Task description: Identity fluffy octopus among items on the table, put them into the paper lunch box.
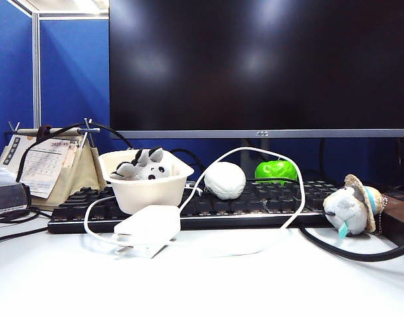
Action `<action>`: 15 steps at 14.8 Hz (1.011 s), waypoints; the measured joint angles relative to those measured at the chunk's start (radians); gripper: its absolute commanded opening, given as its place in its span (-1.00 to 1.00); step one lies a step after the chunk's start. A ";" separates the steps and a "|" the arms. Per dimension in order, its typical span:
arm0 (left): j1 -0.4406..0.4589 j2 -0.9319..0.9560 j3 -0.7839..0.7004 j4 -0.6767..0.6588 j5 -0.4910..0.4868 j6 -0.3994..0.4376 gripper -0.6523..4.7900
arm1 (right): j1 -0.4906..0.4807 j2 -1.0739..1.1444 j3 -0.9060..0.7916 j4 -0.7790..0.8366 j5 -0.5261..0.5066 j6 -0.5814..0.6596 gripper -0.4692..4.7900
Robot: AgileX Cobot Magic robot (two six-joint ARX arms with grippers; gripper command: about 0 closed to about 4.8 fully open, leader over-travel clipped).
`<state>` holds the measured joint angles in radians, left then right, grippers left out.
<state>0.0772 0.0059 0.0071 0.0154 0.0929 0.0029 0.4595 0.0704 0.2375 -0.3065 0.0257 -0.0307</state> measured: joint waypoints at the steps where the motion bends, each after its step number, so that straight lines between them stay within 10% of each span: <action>1: 0.000 0.000 0.000 0.003 0.000 0.000 -0.78 | 0.000 0.000 0.000 0.000 0.000 0.000 -0.84; 15: 0.000 0.000 0.000 0.003 0.000 -0.019 -0.78 | 0.000 0.000 0.000 0.000 0.000 0.000 -0.84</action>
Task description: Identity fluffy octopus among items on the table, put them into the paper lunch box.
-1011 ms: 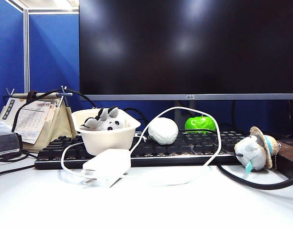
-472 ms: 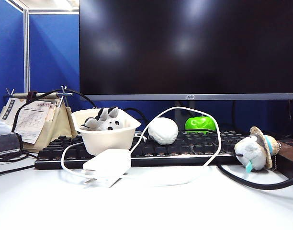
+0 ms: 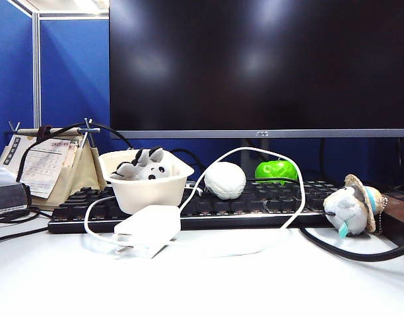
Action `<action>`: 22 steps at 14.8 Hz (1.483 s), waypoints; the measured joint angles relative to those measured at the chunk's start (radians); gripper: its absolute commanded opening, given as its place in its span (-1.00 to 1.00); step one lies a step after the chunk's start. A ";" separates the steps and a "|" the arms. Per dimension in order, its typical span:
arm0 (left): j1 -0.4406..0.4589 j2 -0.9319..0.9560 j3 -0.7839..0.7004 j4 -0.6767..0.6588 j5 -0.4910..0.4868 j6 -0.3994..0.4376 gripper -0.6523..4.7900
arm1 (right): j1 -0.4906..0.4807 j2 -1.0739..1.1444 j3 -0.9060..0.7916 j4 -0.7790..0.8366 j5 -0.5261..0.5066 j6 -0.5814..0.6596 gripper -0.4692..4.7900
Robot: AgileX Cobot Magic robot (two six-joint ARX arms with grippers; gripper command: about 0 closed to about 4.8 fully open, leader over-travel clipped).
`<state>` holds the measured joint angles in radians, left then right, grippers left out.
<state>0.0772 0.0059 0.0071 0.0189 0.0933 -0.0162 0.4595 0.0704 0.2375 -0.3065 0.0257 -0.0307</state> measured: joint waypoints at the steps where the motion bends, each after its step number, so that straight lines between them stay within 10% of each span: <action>1: 0.000 0.000 0.000 0.000 0.000 0.000 -0.78 | 0.000 0.000 0.000 0.000 0.000 0.000 -0.84; 11: 0.000 0.000 0.000 0.000 0.000 0.000 -0.78 | -0.513 -0.058 -0.088 0.103 -0.002 0.098 -0.84; 22: 0.000 0.000 0.000 0.000 0.000 0.000 -0.78 | -0.523 -0.066 -0.228 0.324 -0.003 0.006 -0.84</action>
